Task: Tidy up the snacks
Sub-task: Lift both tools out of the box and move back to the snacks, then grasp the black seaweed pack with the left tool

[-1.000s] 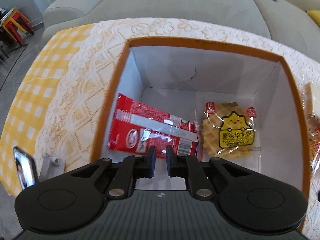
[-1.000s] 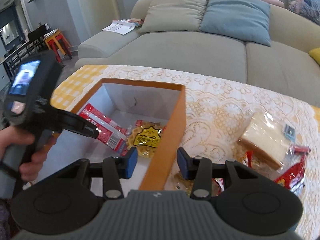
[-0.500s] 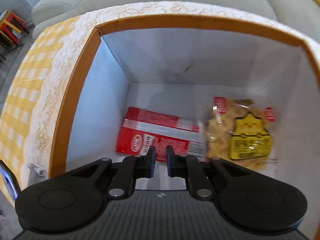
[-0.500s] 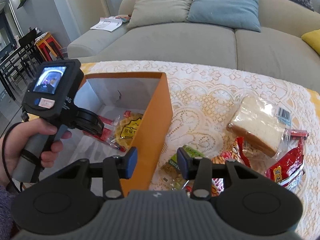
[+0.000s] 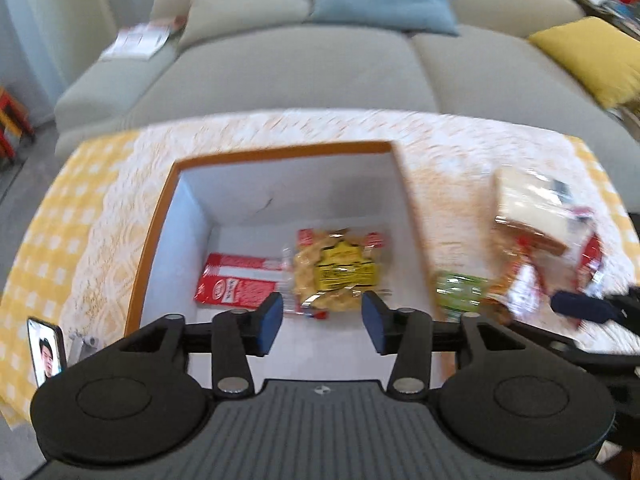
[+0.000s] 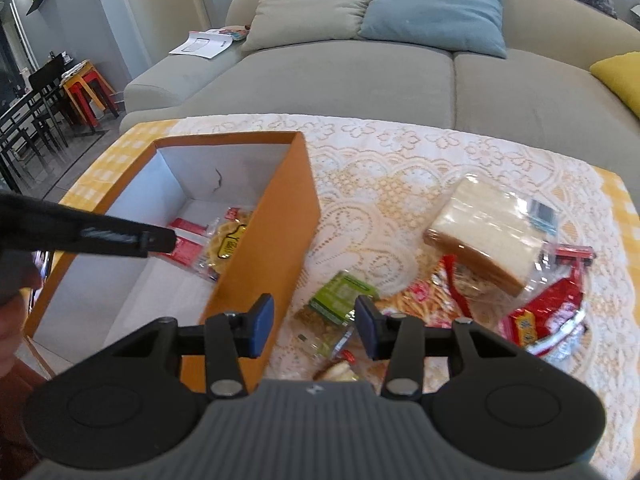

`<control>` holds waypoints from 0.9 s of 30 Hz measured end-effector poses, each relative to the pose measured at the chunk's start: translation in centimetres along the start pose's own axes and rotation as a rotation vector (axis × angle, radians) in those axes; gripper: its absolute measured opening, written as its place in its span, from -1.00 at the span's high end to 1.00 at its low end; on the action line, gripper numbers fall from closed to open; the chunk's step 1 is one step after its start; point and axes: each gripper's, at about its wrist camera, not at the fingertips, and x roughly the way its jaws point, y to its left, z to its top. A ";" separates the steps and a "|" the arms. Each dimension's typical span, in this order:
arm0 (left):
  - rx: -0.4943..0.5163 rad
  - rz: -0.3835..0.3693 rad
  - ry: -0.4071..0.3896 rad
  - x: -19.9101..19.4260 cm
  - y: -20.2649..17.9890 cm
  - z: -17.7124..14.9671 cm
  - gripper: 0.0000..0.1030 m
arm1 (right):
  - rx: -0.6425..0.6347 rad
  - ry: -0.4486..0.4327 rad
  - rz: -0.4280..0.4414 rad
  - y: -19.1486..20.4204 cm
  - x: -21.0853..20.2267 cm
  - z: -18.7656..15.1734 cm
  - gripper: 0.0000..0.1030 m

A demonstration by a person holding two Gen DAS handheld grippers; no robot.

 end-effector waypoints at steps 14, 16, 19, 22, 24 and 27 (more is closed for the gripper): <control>0.309 -0.194 0.010 -1.9 -9.3 -4.1 -0.12 | 0.089 0.037 -0.073 -6.0 -4.8 -6.0 -0.16; 0.362 -0.212 0.031 -1.6 -10.0 -4.7 -0.12 | 0.117 0.051 -0.076 -6.7 -4.9 -7.2 -0.16; 0.475 -0.211 0.071 -0.9 -11.5 -5.8 -0.12 | 0.156 0.068 -0.065 -7.5 -4.6 -8.4 -0.16; 0.608 -0.183 0.124 0.3 -12.8 -6.6 -0.12 | 0.174 0.075 -0.052 -7.7 -4.3 -8.7 -0.16; 0.686 -0.188 0.164 0.9 -13.3 -7.2 -0.12 | 0.175 0.075 -0.036 -7.7 -4.1 -8.7 -0.16; 0.773 -0.195 0.244 2.0 -13.8 -7.5 -0.12 | 0.181 0.086 -0.010 -7.8 -3.6 -9.0 -0.16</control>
